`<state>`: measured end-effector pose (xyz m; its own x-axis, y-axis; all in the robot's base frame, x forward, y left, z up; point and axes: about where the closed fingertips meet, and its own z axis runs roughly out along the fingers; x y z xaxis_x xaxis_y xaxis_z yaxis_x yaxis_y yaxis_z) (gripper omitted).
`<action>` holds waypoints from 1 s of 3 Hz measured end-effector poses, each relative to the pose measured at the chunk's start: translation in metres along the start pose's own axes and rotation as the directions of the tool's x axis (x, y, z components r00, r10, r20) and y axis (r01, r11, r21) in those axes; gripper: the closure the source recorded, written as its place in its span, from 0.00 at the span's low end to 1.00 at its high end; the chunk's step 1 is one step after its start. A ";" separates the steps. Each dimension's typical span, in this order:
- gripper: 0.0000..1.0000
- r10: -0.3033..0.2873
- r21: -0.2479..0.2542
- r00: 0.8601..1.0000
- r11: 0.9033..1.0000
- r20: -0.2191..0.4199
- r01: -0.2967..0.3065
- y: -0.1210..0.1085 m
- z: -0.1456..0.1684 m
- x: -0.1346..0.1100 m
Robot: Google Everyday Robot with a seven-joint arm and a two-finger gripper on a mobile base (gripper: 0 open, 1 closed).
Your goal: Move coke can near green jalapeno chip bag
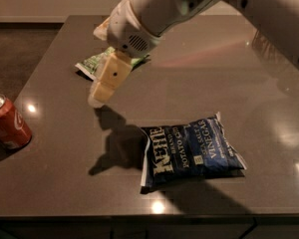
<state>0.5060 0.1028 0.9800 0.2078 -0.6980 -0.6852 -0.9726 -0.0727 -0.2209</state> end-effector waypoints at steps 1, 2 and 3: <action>0.00 0.046 -0.002 0.999 0.999 -0.007 -0.046 0.014 0.033 -0.012; 0.00 0.130 -0.011 0.991 0.991 -0.005 -0.130 0.018 0.059 -0.021; 0.00 0.209 0.008 0.977 0.978 0.035 -0.210 0.021 0.078 -0.034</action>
Offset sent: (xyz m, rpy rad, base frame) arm -0.0169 0.0854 -0.0479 0.0224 0.2020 -0.1651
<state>0.4866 0.1809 0.9441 0.0031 -0.6721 -0.7405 -0.9937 0.0811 -0.0777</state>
